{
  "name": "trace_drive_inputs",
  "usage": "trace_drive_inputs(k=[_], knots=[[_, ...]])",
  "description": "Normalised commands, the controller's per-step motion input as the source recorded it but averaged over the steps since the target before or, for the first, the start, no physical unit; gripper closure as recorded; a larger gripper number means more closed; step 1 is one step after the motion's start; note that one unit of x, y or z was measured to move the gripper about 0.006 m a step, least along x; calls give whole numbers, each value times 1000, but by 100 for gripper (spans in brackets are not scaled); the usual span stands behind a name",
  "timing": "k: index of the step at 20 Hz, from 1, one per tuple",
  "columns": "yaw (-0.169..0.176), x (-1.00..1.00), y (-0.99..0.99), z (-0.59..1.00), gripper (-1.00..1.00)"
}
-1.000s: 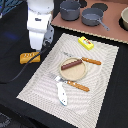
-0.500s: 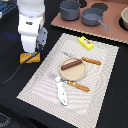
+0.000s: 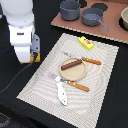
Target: Interact with the objects in diverse but meaningful ways.
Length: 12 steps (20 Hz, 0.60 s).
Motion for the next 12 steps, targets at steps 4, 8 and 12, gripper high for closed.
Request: trace_drive_inputs(k=[4, 8, 12], knots=[[31, -282, 0, -369, -100], [32, -339, 0, -390, -100], [26, -368, -26, -479, -100]])
